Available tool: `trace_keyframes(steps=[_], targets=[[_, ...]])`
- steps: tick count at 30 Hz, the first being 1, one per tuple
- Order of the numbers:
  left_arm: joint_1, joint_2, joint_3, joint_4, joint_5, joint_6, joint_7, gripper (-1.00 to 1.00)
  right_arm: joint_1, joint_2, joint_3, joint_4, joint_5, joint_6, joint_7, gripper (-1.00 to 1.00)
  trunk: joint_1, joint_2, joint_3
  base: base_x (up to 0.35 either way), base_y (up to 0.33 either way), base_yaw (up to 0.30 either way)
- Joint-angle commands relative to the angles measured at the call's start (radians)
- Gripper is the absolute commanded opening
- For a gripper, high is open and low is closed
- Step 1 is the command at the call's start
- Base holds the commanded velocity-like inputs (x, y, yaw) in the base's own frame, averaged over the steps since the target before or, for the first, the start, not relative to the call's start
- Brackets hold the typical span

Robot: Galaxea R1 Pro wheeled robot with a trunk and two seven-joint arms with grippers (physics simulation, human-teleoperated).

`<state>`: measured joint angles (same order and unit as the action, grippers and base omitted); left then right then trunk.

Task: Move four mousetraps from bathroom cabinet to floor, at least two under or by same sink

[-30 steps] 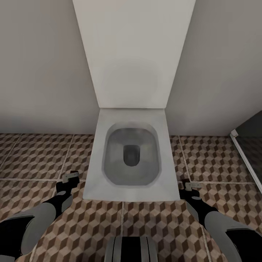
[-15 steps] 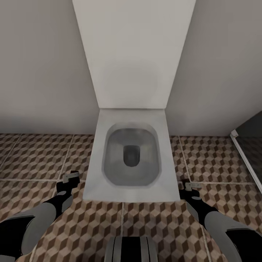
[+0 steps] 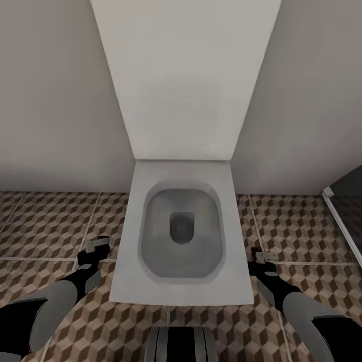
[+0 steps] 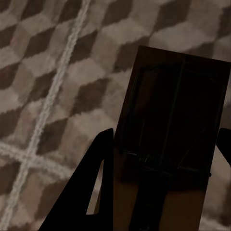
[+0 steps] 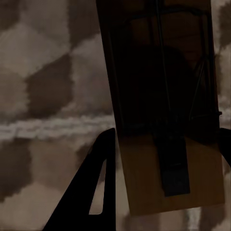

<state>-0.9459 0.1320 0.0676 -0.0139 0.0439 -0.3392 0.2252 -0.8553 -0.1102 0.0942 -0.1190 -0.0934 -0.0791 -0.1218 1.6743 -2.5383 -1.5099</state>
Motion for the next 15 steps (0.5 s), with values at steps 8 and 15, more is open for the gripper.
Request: trace_keyframes(steps=[8,15], targets=[[-0.001,-0.001,0.005,0.001,0.005,-0.005,-0.003,-1.0,0.0,0.0,0.009,0.001,-0.011,-0.003,-0.002,-1.0,0.0,0.0,-0.001,0.015,0.0,0.0],[-0.001,-0.002,0.006,0.001,0.005,-0.004,-0.003,-1.0,0.0,0.0,0.009,0.001,-0.011,-0.004,-0.002,-1.0,0.0,0.0,-0.001,0.089,0.0,0.0]])
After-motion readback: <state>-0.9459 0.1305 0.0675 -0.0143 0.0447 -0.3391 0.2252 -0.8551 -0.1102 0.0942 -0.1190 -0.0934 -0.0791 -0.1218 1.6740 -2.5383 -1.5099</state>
